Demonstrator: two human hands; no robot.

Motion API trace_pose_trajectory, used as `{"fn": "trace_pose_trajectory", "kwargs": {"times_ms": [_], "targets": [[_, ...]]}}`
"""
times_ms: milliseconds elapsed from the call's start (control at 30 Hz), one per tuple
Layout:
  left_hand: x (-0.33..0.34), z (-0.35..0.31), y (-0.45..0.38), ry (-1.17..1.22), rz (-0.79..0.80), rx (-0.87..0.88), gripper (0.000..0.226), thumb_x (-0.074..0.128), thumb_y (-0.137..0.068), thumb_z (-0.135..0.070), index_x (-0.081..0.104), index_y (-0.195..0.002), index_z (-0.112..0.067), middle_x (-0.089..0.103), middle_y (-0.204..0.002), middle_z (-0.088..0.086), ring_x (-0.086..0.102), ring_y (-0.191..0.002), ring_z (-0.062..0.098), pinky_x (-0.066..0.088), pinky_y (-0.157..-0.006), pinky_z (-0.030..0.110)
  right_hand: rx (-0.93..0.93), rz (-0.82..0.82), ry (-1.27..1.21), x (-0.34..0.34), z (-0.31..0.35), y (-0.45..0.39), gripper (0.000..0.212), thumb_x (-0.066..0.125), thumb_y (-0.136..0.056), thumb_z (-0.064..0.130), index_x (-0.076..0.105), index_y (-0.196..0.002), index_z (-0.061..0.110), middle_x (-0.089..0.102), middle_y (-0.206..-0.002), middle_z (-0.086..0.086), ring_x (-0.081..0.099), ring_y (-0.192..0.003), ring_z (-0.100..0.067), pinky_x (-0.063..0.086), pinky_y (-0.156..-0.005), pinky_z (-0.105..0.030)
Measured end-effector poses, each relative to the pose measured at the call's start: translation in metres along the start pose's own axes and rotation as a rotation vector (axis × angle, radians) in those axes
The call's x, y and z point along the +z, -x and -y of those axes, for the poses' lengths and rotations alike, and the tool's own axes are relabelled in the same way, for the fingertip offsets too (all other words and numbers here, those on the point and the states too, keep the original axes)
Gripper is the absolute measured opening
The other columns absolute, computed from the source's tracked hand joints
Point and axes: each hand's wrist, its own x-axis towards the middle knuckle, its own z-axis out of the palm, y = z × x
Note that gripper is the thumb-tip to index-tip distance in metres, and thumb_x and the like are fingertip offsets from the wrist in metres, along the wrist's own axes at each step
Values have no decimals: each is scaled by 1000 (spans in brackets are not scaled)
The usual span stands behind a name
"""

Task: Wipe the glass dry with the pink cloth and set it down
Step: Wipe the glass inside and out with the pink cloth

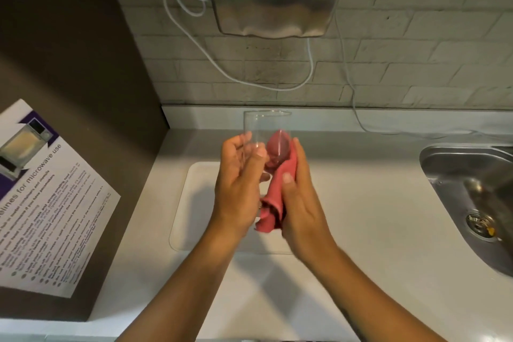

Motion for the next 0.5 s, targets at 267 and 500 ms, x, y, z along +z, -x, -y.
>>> {"fn": "trace_pose_trajectory", "kwargs": {"times_ms": [267,500], "targets": [[2,3,-8,74,-11,-44,39,53,-94,-40,57,-127,-19,80,-105,-9,79,-97,10,63,-73,26,-25,20,-9,-1,4,-13,63,33,-114,29,14,-175,23,27,-181,12,30,-165,-1,28,-136,-31],[8,3,-13,43,62,-16,29,56,-92,-43,56,-118,-30,79,-95,-23,78,-90,0,62,-68,20,37,-42,-9,-7,7,-25,52,32,-111,37,28,-163,38,50,-162,20,59,-134,16,49,-112,-12]]}}
